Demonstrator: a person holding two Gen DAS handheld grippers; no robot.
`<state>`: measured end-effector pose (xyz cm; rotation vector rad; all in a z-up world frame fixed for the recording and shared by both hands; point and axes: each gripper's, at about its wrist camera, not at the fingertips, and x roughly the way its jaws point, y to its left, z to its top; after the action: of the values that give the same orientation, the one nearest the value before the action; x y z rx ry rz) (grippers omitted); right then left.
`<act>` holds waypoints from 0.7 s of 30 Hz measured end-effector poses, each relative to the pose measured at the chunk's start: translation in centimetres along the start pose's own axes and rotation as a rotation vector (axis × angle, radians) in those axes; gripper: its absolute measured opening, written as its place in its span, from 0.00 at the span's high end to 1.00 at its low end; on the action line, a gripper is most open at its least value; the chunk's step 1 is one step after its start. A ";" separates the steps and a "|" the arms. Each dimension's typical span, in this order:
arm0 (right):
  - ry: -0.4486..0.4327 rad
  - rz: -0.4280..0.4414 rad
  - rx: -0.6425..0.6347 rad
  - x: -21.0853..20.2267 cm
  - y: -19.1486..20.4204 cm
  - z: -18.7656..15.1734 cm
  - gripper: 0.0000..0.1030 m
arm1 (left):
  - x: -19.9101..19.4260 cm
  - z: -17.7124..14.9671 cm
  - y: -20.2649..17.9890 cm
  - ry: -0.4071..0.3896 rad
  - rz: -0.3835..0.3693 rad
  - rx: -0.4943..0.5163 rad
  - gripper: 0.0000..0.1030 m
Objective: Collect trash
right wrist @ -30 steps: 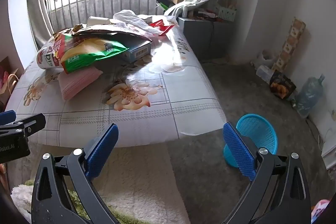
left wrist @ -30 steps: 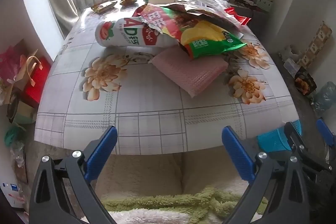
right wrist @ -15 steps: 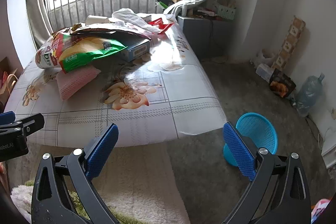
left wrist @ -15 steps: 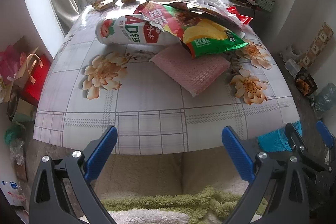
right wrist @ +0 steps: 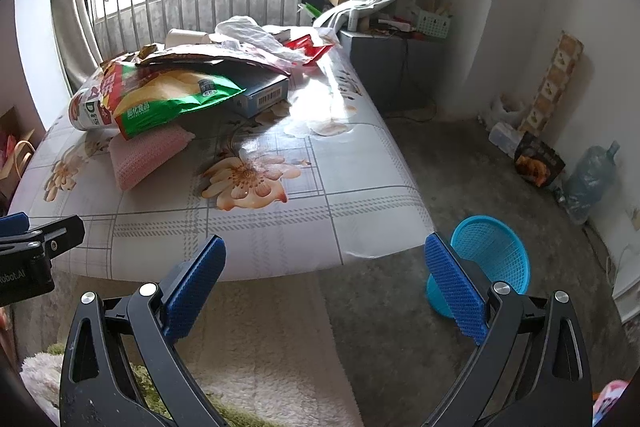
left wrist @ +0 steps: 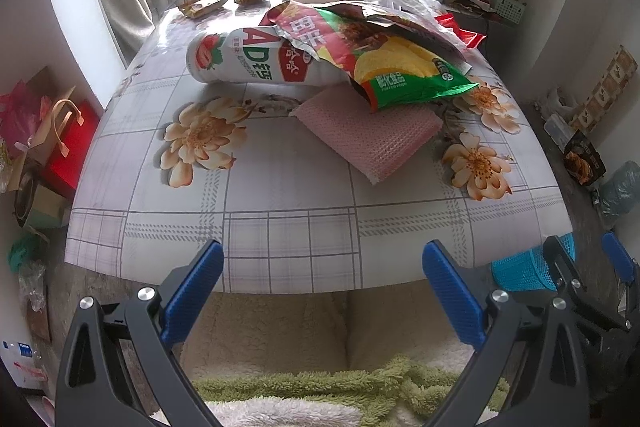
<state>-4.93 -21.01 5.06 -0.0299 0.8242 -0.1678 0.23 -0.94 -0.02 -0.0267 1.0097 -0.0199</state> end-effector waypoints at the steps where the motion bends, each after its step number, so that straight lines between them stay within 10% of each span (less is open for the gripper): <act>1: 0.000 0.001 0.002 0.0 0.0 0.0 0.07 | 0.0 0.0 0.0 0.000 0.001 0.000 0.05; 21: 0.001 0.005 0.007 0.0 0.1 0.1 0.07 | 0.1 -0.3 0.2 0.006 0.002 -0.001 0.05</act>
<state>-4.88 -20.89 5.11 -0.0211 0.8249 -0.1665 0.03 -0.72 -0.22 -0.0263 1.0157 -0.0175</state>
